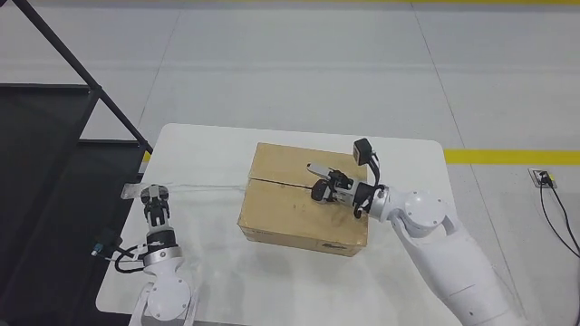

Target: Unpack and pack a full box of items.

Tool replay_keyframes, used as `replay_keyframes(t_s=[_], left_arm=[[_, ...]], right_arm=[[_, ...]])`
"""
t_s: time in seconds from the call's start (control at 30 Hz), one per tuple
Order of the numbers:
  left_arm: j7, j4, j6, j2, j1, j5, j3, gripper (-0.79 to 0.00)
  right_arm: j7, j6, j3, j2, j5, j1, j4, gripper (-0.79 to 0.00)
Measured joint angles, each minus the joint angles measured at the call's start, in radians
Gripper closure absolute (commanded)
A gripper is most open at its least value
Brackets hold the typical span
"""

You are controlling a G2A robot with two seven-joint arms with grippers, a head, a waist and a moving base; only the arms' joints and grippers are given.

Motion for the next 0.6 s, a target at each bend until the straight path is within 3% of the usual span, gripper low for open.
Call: replay_keyframes(t_s=[0.6], left_arm=[[-0.044,-0.040,0.019,-0.005,0.030,-0.053,-0.038,-0.785]], right_arm=[[0.011,-0.019,-0.020,-0.018,0.016,0.038,0.056,-0.785]])
